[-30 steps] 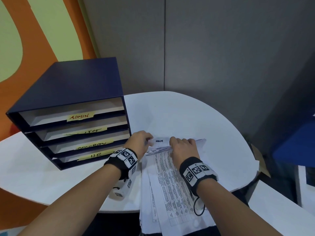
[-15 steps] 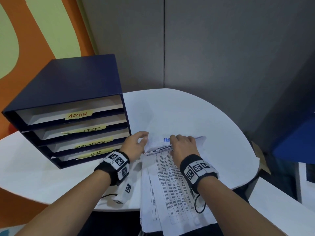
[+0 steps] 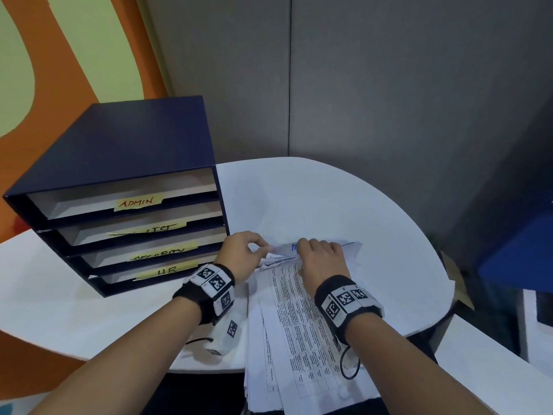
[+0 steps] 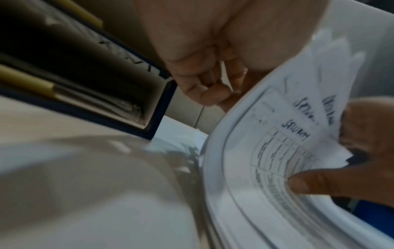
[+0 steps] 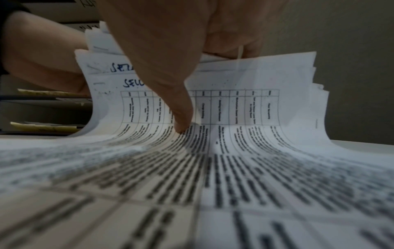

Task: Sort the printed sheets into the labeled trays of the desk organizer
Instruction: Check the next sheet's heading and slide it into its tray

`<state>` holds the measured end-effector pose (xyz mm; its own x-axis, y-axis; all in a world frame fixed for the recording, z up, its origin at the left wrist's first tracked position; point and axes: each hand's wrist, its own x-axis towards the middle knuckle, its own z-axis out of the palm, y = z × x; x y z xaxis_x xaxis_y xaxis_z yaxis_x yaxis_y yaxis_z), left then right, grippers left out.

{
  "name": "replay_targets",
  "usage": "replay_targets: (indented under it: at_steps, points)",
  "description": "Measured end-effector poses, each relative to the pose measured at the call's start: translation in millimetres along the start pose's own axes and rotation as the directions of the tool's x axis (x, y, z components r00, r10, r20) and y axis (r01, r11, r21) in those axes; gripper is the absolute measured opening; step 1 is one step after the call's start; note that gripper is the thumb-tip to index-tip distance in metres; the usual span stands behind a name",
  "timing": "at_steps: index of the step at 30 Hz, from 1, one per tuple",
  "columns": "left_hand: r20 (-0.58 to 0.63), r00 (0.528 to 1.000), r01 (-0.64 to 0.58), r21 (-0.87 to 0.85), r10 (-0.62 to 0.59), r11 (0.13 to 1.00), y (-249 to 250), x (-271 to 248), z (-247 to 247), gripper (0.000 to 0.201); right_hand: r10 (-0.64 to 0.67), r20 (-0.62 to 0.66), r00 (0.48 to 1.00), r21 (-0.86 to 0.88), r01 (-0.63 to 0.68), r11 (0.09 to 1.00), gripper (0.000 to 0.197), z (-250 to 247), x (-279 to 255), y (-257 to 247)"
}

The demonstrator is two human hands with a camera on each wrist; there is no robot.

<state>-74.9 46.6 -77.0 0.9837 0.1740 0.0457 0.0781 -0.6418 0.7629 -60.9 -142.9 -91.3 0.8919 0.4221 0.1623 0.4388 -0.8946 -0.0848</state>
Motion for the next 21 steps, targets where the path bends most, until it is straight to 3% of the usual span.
replay_targets:
  at_steps: [4, 9, 13, 16, 18, 21]
  points:
    - [-0.04, 0.999, -0.018, -0.169, 0.011, 0.985, -7.4, -14.3, -6.5, 0.02, 0.007, -0.028, 1.0, -0.025, -0.008, 1.0, 0.053, 5.5, 0.7, -0.4]
    - [0.022, 0.999, -0.035, -0.111, 0.038, 0.993, -11.8, -26.4, -5.4, 0.053, 0.068, -0.003, 0.998, 0.006, -0.068, 0.998, 0.083, 2.2, -0.7, 0.9]
    - [0.17, 0.985, -0.062, 0.33, 0.005, 0.942, -22.1, -26.3, 4.0, 0.073, 0.185, 0.062, 0.981, 0.117, -0.191, 0.975, 0.064, -6.4, -2.4, 7.8]
    - [0.259, 0.958, -0.003, 0.43, -0.12, 0.903, -21.3, -30.0, 12.4, 0.094, 0.346, 0.102, 0.933, 0.27, -0.361, 0.893, 0.042, -19.6, -6.9, 21.6]
    - [0.215, 0.97, 0.006, 0.44, -0.111, 0.898, -14.5, -27.3, 13.7, 0.086, 0.424, 0.173, 0.889, 0.273, -0.457, 0.847, 0.038, -29.4, -10.7, 33.3]
    - [0.142, 0.987, -0.001, 0.442, -0.069, 0.897, -3.3, -22.7, 7.9, 0.049, 0.486, 0.244, 0.839, 0.19, -0.533, 0.824, 0.041, -34.8, -20.0, 47.9]
